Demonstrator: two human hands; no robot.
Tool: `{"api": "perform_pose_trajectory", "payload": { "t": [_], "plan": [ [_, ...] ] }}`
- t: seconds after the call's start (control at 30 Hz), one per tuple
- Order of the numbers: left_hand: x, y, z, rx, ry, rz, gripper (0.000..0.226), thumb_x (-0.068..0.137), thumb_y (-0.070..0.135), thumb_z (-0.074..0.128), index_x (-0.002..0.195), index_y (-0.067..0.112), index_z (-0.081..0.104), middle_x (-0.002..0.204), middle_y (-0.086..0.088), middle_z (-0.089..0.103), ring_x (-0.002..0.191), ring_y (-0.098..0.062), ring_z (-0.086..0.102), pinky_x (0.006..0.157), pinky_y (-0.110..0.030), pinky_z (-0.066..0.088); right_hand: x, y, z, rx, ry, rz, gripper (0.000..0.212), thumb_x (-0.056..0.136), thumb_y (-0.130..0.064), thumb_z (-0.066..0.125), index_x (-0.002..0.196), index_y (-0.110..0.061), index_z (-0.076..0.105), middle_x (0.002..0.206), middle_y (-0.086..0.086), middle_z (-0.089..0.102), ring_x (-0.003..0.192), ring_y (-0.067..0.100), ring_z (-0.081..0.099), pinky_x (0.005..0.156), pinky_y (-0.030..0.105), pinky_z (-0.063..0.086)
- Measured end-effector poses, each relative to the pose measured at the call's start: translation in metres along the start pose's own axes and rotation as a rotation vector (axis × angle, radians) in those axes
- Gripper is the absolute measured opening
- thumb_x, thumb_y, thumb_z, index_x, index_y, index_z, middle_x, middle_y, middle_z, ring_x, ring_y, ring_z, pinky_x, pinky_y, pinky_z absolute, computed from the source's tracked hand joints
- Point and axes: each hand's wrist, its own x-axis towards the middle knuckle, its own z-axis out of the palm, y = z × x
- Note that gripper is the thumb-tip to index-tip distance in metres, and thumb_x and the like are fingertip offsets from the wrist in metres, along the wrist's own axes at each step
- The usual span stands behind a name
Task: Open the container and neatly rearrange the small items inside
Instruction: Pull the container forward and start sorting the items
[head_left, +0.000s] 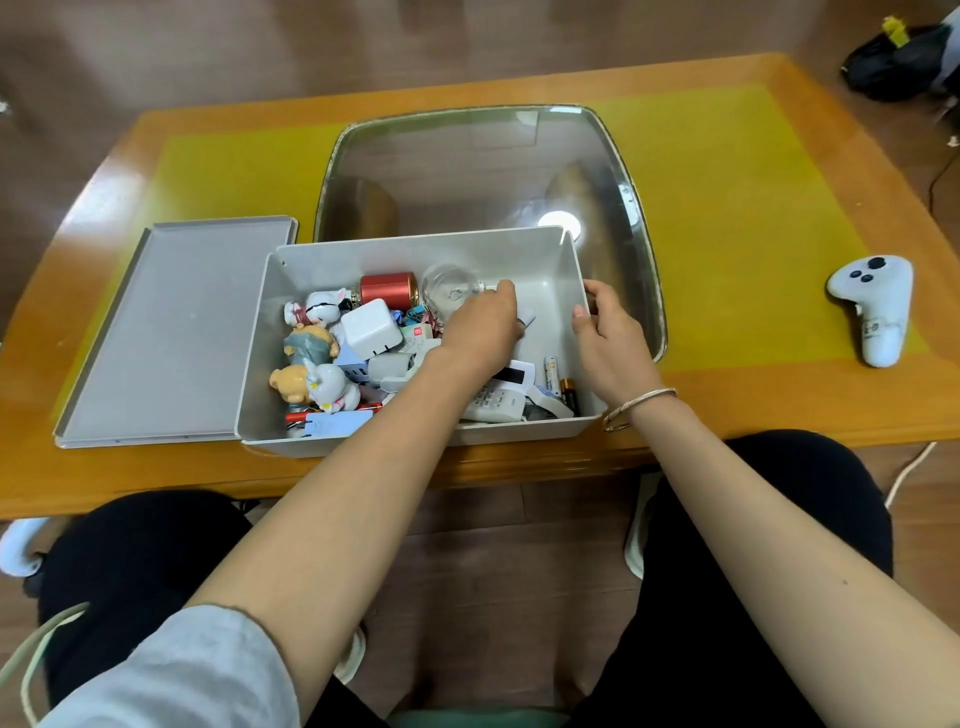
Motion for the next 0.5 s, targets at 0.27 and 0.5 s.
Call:
{"api": "perform_pose_trajectory", "payload": {
  "t": [0.27, 0.5],
  "plan": [
    [-0.016, -0.004, -0.001, 0.076, -0.109, 0.086, 0.016, 0.097, 0.008, 0.04, 0.111, 0.004, 0.043, 0.113, -0.017, 0.054, 0.094, -0.031, 0.051, 0.07, -0.037, 0.037, 0.022, 0.01, -0.021, -0.056, -0.27, 0.071, 0.042, 0.099, -0.042, 0.034, 0.13, -0.016, 0.046, 0.108, -0.004, 0.055, 0.092, 0.01, 0.055, 0.06, 0.018, 0.041],
    [-0.019, 0.002, 0.006, 0.233, -0.141, 0.153, 0.038, 0.096, 0.01, 0.04, 0.134, 0.012, 0.041, 0.125, -0.011, 0.053, 0.11, -0.031, 0.051, 0.081, -0.04, 0.038, 0.023, 0.012, -0.013, -0.069, -0.188, 0.004, 0.027, 0.101, -0.035, 0.033, 0.103, -0.019, 0.055, 0.087, -0.006, 0.056, 0.078, 0.008, 0.053, 0.06, 0.021, 0.038]
  ]
}}
